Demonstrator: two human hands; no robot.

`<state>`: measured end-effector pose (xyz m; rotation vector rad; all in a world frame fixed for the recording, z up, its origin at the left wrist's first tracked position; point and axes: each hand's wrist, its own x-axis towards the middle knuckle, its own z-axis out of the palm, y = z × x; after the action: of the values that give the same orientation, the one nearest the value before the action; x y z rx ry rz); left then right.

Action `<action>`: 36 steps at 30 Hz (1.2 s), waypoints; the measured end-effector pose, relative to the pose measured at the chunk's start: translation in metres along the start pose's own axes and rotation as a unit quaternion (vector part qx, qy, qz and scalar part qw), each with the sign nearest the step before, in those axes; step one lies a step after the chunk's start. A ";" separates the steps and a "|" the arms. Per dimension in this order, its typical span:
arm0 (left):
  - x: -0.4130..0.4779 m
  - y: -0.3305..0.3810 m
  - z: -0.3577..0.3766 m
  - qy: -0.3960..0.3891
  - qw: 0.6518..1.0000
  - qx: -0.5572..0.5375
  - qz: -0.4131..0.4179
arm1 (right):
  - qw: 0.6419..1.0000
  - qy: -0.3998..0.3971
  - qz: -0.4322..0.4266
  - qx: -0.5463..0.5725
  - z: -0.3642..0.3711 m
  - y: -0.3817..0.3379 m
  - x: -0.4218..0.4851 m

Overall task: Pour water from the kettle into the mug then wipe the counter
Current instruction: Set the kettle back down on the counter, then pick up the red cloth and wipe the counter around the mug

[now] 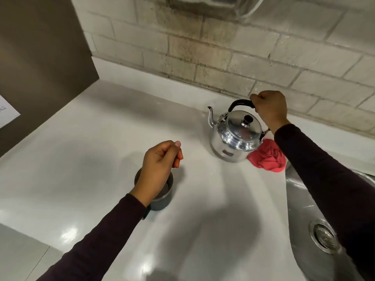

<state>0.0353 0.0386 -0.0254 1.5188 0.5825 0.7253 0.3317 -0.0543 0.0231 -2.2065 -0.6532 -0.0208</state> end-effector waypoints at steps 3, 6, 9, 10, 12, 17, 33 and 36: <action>0.002 -0.002 0.001 0.007 1.000 0.007 -0.005 | 1.000 -0.015 -0.002 -0.023 0.017 0.004 0.016; 0.005 -0.003 0.003 0.016 1.000 0.012 -0.013 | 0.999 -0.031 0.008 -0.042 0.031 0.010 0.026; 0.007 -0.003 0.003 0.019 0.999 0.020 -0.016 | 0.998 -0.032 0.011 -0.047 0.041 0.018 0.033; 0.008 -0.003 0.003 0.019 0.999 0.022 -0.017 | 0.999 -0.027 0.008 -0.045 0.043 0.019 0.035; 0.009 -0.002 0.005 0.022 0.999 0.025 -0.020 | 0.999 -0.019 -0.012 -0.039 0.045 0.023 0.040; 0.008 0.003 0.016 0.011 0.999 0.027 -0.026 | 0.998 -0.016 -0.048 -0.026 0.044 0.033 0.055; 0.008 -0.013 0.083 -0.167 0.983 0.028 -0.071 | 0.991 0.098 0.036 0.081 -0.014 0.074 -0.116; 0.010 -0.029 0.134 -0.235 0.964 0.080 -0.094 | 0.986 0.110 0.108 0.062 -0.034 0.104 -0.167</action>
<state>0.1430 -0.0425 -0.0539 1.6867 0.4212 0.1587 0.2418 -0.2088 -0.0659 -2.1056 -0.2838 -0.1073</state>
